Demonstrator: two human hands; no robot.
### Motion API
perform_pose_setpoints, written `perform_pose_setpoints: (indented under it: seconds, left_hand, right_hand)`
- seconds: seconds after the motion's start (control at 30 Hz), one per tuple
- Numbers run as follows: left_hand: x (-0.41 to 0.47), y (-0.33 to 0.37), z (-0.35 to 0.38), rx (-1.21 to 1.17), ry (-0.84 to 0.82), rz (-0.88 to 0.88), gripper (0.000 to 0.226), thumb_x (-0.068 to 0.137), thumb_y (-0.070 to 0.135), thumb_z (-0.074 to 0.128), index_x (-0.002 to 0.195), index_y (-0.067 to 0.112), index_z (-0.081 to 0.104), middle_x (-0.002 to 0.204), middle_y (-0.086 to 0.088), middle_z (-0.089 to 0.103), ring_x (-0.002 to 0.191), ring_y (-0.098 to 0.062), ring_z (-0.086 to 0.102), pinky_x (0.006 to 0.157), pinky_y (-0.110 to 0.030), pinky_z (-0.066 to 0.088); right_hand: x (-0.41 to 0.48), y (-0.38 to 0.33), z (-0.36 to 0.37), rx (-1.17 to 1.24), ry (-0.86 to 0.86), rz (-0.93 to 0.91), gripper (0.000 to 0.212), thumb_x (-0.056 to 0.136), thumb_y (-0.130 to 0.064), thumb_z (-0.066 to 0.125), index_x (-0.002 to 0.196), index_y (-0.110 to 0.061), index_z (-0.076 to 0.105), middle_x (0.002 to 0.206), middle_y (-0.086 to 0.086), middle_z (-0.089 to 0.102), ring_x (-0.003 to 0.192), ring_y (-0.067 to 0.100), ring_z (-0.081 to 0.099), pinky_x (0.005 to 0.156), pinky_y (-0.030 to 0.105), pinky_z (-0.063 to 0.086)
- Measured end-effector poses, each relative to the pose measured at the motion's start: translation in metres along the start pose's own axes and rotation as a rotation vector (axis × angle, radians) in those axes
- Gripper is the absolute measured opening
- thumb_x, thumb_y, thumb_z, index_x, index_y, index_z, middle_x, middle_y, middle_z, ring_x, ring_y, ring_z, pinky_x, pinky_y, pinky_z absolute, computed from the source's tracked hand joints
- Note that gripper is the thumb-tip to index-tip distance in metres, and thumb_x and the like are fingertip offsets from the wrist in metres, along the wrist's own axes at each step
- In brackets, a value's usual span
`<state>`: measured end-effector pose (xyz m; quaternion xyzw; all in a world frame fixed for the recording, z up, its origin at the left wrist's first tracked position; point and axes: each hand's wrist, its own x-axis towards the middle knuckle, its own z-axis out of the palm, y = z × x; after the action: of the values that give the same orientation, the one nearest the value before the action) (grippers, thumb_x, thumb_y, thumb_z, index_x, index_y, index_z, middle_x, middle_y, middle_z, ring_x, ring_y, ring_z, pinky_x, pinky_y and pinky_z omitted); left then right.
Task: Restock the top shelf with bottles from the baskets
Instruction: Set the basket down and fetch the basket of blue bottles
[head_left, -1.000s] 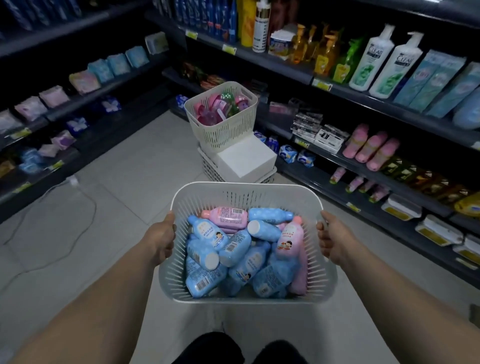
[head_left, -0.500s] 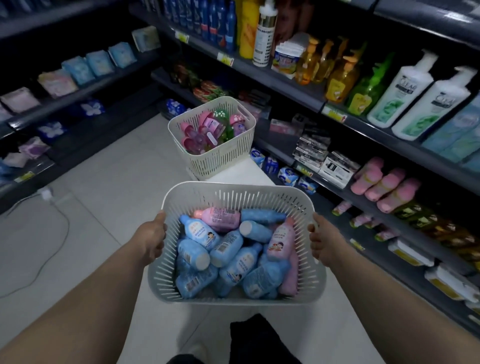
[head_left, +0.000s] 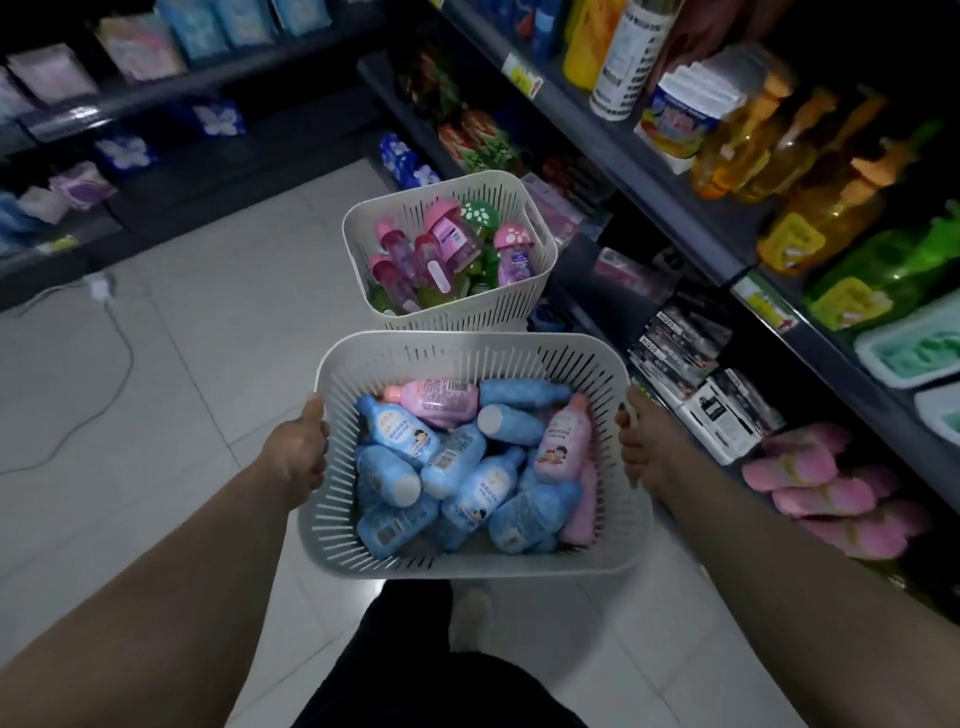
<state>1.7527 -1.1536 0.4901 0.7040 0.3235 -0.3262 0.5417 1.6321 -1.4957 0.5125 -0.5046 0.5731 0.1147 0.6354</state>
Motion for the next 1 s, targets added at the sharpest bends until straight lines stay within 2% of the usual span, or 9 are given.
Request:
perform_pose_setpoints:
  seconds: [0.1, 0.2, 0.37, 0.6, 0.9, 1.0]
  left_hand:
    - [0.018, 0.014, 0.016, -0.008, 0.007, -0.015, 0.054, 0.095, 0.060, 0.034, 0.061, 0.019, 0.037, 0.033, 0.007, 0.030, 0.023, -0.008, 0.022, 0.034, -0.009, 0.020]
    - [0.031, 0.021, 0.032, -0.010, 0.039, -0.009, 0.055, 0.095, 0.059, 0.035, 0.060, 0.017, 0.041, 0.034, 0.005, 0.035, 0.025, -0.010, 0.026, 0.039, -0.016, 0.022]
    - [0.051, 0.031, 0.060, -0.045, 0.105, -0.037, 0.058, 0.095, 0.059, 0.037, 0.059, 0.015, 0.044, 0.047, -0.003, 0.038, 0.041, -0.018, 0.028, 0.046, -0.024, 0.023]
    - [0.074, 0.017, 0.101, -0.154, 0.180, -0.084, 0.057, 0.094, 0.059, 0.040, 0.058, 0.016, 0.046, 0.033, 0.005, 0.040, 0.025, -0.009, 0.033, 0.040, -0.021, 0.025]
    - [0.106, -0.002, 0.147, -0.270, 0.280, -0.147, 0.053, 0.093, 0.059, 0.043, 0.059, 0.018, 0.042, 0.043, 0.003, 0.037, 0.038, -0.015, 0.030, 0.041, -0.022, 0.023]
    - [0.117, -0.003, 0.154, -0.268, 0.303, -0.138, 0.053, 0.094, 0.058, 0.042, 0.060, 0.017, 0.044, 0.045, 0.002, 0.039, 0.034, -0.013, 0.032, 0.042, -0.023, 0.024]
  right_hand:
    - [0.024, -0.023, 0.006, -0.031, -0.007, 0.003, 0.045, 0.095, -0.056, 0.042, 0.066, -0.021, 0.043, 0.033, -0.009, 0.029, 0.024, 0.005, 0.020, 0.029, 0.011, 0.019]
    - [0.044, -0.044, 0.012, -0.033, -0.016, 0.008, 0.044, 0.095, -0.054, 0.041, 0.066, -0.022, 0.042, 0.031, -0.009, 0.030, 0.022, 0.004, 0.022, 0.028, 0.009, 0.019]
    - [0.079, -0.074, 0.020, -0.066, -0.026, 0.023, 0.044, 0.096, -0.053, 0.041, 0.065, -0.021, 0.041, 0.030, -0.009, 0.029, 0.021, 0.004, 0.022, 0.027, 0.009, 0.017]
    - [0.140, -0.107, 0.024, -0.180, -0.049, 0.021, 0.044, 0.096, -0.051, 0.041, 0.064, -0.021, 0.041, 0.029, -0.009, 0.031, 0.021, 0.003, 0.023, 0.027, 0.009, 0.017]
    - [0.214, -0.124, 0.023, -0.260, -0.081, 0.029, 0.043, 0.093, -0.053, 0.045, 0.063, -0.022, 0.041, 0.031, -0.010, 0.031, 0.022, 0.003, 0.022, 0.028, 0.009, 0.017]
    - [0.231, -0.123, 0.025, -0.258, -0.088, 0.037, 0.044, 0.093, -0.053, 0.044, 0.063, -0.022, 0.041, 0.031, -0.010, 0.030, 0.023, 0.003, 0.021, 0.028, 0.008, 0.017]
